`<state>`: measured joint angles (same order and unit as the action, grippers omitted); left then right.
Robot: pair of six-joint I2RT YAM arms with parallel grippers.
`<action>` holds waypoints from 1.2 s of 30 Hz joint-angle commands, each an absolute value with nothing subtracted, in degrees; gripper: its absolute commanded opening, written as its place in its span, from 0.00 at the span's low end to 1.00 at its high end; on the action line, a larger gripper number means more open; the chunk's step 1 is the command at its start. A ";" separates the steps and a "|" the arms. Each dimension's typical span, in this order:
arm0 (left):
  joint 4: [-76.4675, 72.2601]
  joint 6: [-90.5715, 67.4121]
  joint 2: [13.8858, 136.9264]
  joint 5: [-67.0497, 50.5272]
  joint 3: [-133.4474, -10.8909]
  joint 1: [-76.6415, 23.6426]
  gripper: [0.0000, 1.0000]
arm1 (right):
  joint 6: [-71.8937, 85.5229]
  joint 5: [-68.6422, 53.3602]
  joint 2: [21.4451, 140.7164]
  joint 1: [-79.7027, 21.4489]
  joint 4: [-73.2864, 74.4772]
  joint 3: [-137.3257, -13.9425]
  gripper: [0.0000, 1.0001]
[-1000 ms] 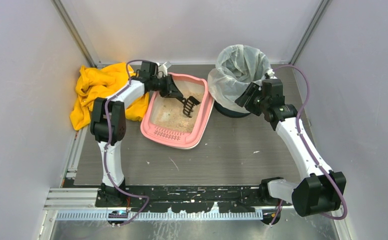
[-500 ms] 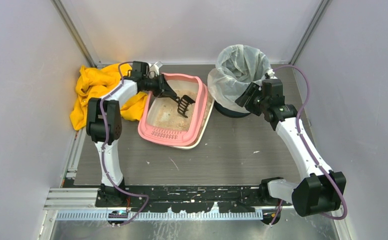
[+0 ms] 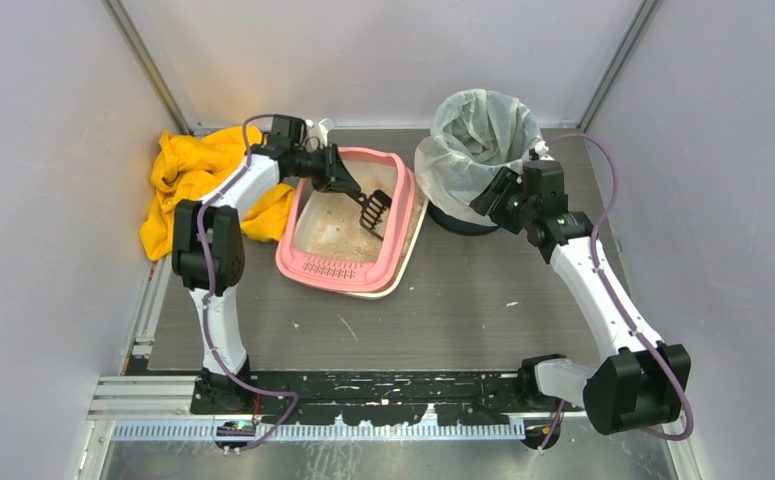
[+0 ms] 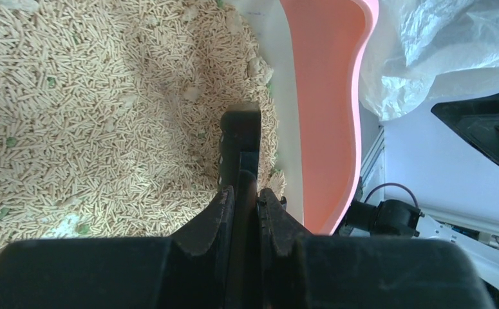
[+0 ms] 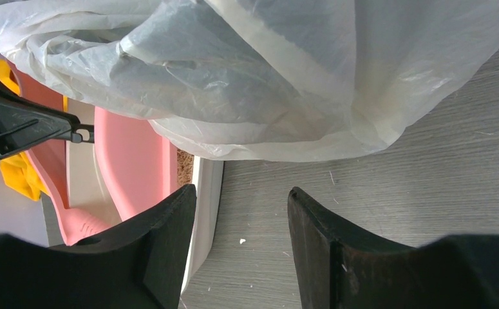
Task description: Clean the litter box
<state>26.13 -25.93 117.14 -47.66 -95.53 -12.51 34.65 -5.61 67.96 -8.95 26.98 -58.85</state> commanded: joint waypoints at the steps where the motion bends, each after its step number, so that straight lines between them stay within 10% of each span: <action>1: 31.45 -22.04 114.13 -48.62 -99.03 -12.35 0.00 | 35.06 -3.96 64.65 -9.28 25.10 -58.56 0.60; 21: 18.58 -35.74 107.65 -58.12 -89.68 -3.78 0.00 | 32.18 0.78 65.82 -20.01 25.92 -66.63 0.60; 36: 27.33 -29.23 104.52 -55.69 -90.46 -2.21 0.00 | 27.07 6.64 94.59 -29.75 32.70 -94.15 0.61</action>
<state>29.52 -28.05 109.69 -52.99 -89.65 -3.18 29.56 2.87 90.30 -28.73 29.98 -85.17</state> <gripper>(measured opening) 0.154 0.608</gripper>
